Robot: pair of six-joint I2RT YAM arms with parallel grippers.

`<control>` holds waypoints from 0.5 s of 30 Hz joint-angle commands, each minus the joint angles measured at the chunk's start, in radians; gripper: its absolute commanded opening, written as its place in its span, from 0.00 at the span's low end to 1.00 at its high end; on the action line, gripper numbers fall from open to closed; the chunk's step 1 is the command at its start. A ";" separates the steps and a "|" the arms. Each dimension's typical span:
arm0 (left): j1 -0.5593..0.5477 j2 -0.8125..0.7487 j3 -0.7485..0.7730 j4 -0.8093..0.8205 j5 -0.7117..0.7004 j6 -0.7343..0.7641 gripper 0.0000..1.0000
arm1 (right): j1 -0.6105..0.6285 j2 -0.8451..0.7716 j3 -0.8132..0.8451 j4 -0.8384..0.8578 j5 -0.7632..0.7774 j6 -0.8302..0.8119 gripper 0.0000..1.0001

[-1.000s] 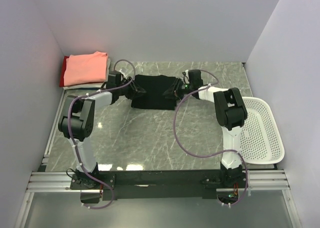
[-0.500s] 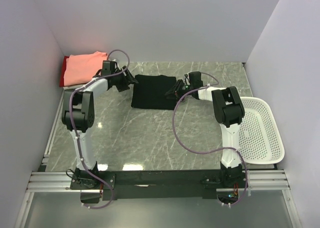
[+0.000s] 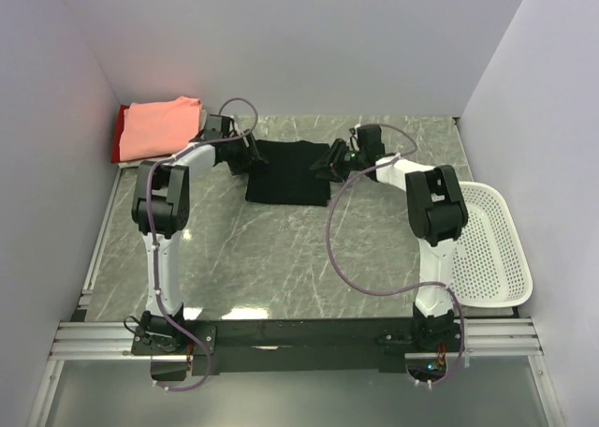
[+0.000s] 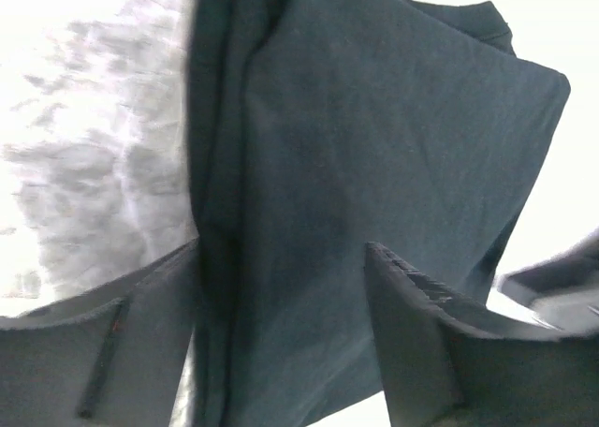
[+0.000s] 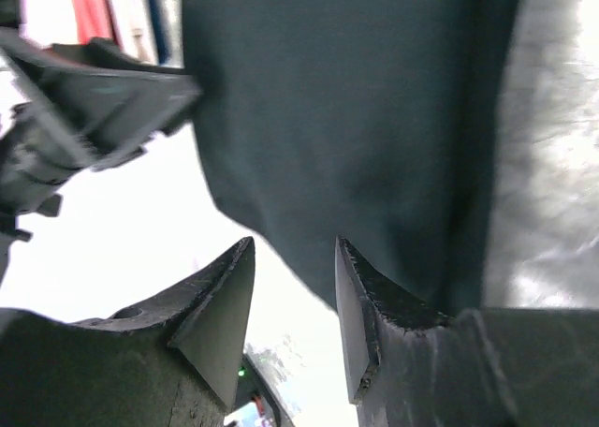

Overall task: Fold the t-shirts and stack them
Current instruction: Neatly place the folded tshirt to the corner

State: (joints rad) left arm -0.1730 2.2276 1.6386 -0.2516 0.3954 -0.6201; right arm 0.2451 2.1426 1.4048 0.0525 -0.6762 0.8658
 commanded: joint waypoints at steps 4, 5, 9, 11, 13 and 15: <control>-0.072 0.044 -0.065 -0.075 -0.137 0.011 0.55 | -0.007 -0.214 -0.006 -0.045 0.070 -0.068 0.47; -0.088 0.049 -0.060 -0.086 -0.153 0.016 0.48 | -0.006 -0.245 -0.009 -0.045 0.072 -0.067 0.47; -0.131 0.076 0.016 -0.164 -0.266 0.059 0.24 | -0.003 -0.332 -0.053 -0.065 0.082 -0.070 0.47; -0.140 0.092 0.108 -0.250 -0.362 0.091 0.06 | 0.000 -0.387 -0.075 -0.078 0.099 -0.082 0.47; -0.140 0.090 0.168 -0.299 -0.436 0.127 0.00 | 0.003 -0.429 -0.111 -0.091 0.119 -0.096 0.47; -0.137 0.090 0.265 -0.366 -0.555 0.154 0.00 | 0.014 -0.493 -0.159 -0.097 0.133 -0.109 0.47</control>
State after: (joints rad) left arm -0.3119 2.2868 1.8042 -0.4416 0.0753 -0.5529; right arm 0.2474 1.7386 1.2980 -0.0143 -0.5819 0.7944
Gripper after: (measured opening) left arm 0.062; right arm 0.469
